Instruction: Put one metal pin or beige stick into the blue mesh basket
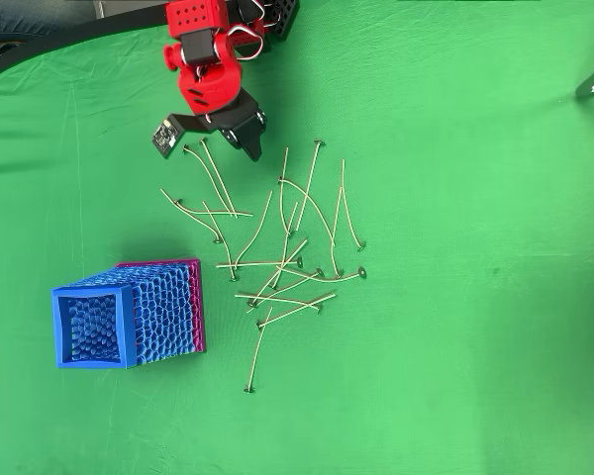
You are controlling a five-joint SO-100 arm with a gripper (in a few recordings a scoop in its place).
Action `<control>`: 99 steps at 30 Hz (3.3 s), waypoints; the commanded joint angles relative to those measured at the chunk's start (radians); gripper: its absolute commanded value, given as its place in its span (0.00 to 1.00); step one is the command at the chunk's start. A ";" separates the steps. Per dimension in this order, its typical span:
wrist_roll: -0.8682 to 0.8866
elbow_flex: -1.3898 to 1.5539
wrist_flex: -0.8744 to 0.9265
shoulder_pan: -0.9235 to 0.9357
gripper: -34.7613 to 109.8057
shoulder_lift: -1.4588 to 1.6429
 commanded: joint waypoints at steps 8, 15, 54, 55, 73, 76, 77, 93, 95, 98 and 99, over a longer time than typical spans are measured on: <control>-0.127 -0.244 0.094 -0.023 0.25 -0.224; -0.253 -0.396 0.147 0.005 0.25 -0.353; -0.505 -0.456 0.117 -0.052 0.33 -0.635; -0.508 -0.449 0.104 -0.049 0.33 -0.638; -0.522 -0.387 0.031 -0.046 0.33 -0.695; -0.523 -0.379 0.023 -0.046 0.33 -0.699; -0.525 -0.376 0.018 -0.046 0.33 -0.701; -0.558 -0.403 -0.008 -0.028 0.33 -0.732; -0.560 -0.410 -0.008 -0.026 0.33 -0.736; -0.566 -0.416 -0.008 -0.021 0.33 -0.742; -0.568 -0.419 -0.008 -0.020 0.33 -0.746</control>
